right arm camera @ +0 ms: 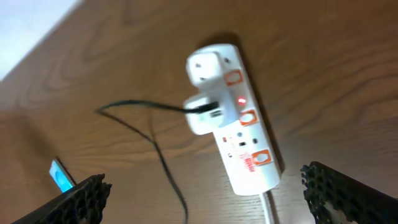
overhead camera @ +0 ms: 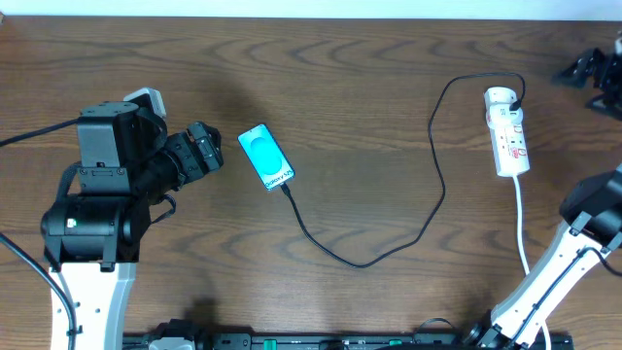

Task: Plug charger to phone and switch on socket
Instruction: 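Lift the right gripper up away from the power strip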

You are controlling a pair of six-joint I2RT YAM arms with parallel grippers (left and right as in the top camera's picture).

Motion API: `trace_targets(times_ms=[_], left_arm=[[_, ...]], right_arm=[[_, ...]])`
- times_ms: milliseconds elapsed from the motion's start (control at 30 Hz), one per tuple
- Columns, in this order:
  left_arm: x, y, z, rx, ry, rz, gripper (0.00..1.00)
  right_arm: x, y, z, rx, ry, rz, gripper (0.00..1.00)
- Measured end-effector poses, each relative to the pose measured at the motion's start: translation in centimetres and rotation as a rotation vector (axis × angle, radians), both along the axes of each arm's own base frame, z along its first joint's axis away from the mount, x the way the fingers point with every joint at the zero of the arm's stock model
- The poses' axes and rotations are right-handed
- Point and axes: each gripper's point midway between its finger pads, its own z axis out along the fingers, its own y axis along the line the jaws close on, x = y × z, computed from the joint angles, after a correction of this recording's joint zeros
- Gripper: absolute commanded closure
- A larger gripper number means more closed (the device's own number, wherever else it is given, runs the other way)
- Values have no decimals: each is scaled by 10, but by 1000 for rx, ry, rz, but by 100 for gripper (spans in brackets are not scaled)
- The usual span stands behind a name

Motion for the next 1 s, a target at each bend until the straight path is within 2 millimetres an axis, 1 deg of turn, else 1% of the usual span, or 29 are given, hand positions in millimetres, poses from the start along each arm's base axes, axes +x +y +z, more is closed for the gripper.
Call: trace_targets(times_ms=[33, 67, 133, 167, 200, 233, 300, 367, 400, 500, 600, 700, 767, 867, 1000], left_arm=[[0, 0, 0, -1, 0, -1, 8], [0, 0, 0, -1, 0, -1, 8], [0, 0, 0, -2, 0, -2, 8], [0, 0, 0, -2, 0, -2, 8], [0, 0, 0, -2, 0, -2, 8], [0, 0, 0, -2, 0, -2, 8], [0, 0, 0, -2, 0, -2, 8], [0, 0, 0, -2, 0, -2, 8], [0, 0, 0, -2, 0, -2, 8], [0, 0, 0, -2, 0, -2, 8], [0, 0, 0, -2, 0, -2, 8], [0, 0, 0, -2, 0, -2, 8], [0, 0, 0, -2, 0, -2, 8], [0, 0, 0, -2, 0, -2, 8], [0, 0, 0, -2, 0, -2, 8]], right_arm=[[-2, 4, 14, -17, -26, 4, 1], [-5, 11, 37, -41, -67, 12, 1], [-11, 24, 73, -82, -136, 28, 1], [-17, 34, 95, -109, -181, 40, 1], [-25, 48, 122, -143, -236, 58, 1], [-28, 52, 131, -155, -254, 64, 1], [-41, 75, 166, -210, -328, 93, 1], [-52, 95, 189, -262, -373, 115, 1], [-57, 105, 198, -284, -388, 124, 1], [-66, 129, 212, -342, -407, 142, 1], [-67, 149, 214, -391, -396, 152, 1], [-65, 164, 211, -430, -380, 163, 1], [-64, 171, 210, -457, -373, 167, 1], [-64, 175, 210, -491, -365, 164, 1], [-64, 175, 209, -513, -360, 157, 1]])
